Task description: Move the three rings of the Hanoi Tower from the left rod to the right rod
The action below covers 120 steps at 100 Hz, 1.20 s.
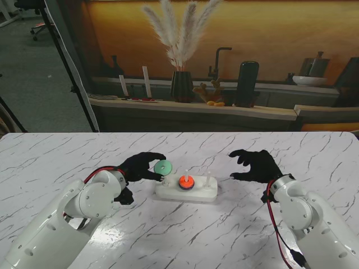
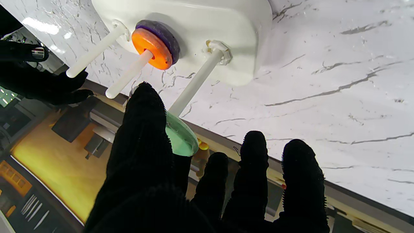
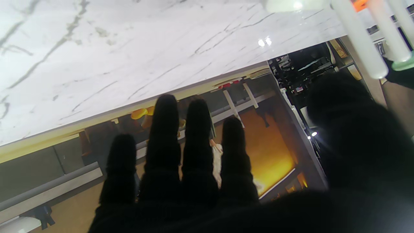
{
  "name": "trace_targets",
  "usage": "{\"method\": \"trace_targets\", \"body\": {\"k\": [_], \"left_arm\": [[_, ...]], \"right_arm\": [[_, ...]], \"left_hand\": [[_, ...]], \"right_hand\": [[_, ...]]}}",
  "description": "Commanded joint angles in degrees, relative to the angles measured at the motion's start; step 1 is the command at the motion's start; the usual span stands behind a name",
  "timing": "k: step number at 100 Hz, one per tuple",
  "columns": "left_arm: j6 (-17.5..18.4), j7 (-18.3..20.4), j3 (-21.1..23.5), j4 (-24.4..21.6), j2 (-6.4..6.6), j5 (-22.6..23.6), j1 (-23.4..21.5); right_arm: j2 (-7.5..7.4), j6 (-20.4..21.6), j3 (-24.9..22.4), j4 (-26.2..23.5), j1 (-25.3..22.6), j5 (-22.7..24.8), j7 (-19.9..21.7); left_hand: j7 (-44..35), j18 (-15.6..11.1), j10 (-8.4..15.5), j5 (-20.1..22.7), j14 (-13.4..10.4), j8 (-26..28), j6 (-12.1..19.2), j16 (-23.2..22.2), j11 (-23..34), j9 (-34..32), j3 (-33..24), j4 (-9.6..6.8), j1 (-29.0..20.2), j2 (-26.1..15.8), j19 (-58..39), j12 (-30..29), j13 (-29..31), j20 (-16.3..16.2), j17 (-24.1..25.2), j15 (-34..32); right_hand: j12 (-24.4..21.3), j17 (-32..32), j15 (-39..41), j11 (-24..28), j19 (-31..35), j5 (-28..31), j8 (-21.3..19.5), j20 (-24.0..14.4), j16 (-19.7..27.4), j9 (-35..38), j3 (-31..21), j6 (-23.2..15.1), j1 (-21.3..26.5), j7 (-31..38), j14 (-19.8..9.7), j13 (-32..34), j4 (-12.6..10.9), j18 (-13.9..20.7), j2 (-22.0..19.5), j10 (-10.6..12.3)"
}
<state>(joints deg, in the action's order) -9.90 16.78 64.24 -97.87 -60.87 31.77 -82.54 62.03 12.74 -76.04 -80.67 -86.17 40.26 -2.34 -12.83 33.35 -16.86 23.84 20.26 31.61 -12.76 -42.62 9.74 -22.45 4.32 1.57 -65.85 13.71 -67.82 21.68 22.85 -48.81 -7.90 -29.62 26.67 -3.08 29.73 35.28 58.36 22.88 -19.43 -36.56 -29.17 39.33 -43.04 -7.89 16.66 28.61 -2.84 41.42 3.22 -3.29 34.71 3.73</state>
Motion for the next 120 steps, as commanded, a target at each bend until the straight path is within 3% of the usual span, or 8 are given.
{"method": "trace_targets", "body": {"k": [1,46,120], "left_arm": [[1.37,0.47,0.02,-0.31,0.1,0.12,0.18],[2.2,1.14,-1.19,-0.34,0.05,-0.9,2.83],[2.51,-1.83,-12.37,5.55,-1.94,-7.61,12.3]], "right_arm": [[0.28,0.06,0.37,0.11,-0.42,-0.08,-0.01],[0.3,-0.18,0.13,0.16,-0.55,0.02,-0.19],[-0.01,-0.91,0.3,2.85,0.04,1.2,0.12]], "left_hand": [[-5.38,2.56,-0.46,5.89,0.45,1.93,3.25,0.28,-0.46,-1.0,-3.27,-0.45,-4.76,-7.92,-3.54,-0.43,1.49,-1.47,-0.5,-1.21],[-4.94,2.73,-0.34,6.05,0.42,2.24,3.4,0.31,-0.56,-1.16,-3.28,-0.47,-4.71,-7.85,-3.51,-0.4,1.67,-1.71,-0.65,-1.2],[-4.22,2.23,0.14,5.84,0.21,1.97,3.82,-0.45,0.0,-1.48,-3.39,-0.58,-4.69,-7.51,-4.0,-0.08,2.02,-2.44,-1.26,-2.26]], "right_hand": [[0.5,0.55,0.74,0.47,0.0,0.01,-0.89,-0.48,-0.7,0.73,0.55,0.55,-0.66,0.54,0.01,0.61,-0.94,-18.46,-0.87,0.93],[0.52,0.56,0.76,0.48,-0.03,0.11,-0.93,-0.47,-0.73,0.73,0.62,0.52,-0.58,0.58,-0.01,0.64,-0.92,-18.5,-0.87,0.91],[0.55,0.42,0.92,0.69,0.04,-0.02,-1.02,-0.52,-0.76,0.83,0.79,0.41,-0.15,0.87,-0.13,0.77,-0.94,-18.52,-0.77,1.0]]}}
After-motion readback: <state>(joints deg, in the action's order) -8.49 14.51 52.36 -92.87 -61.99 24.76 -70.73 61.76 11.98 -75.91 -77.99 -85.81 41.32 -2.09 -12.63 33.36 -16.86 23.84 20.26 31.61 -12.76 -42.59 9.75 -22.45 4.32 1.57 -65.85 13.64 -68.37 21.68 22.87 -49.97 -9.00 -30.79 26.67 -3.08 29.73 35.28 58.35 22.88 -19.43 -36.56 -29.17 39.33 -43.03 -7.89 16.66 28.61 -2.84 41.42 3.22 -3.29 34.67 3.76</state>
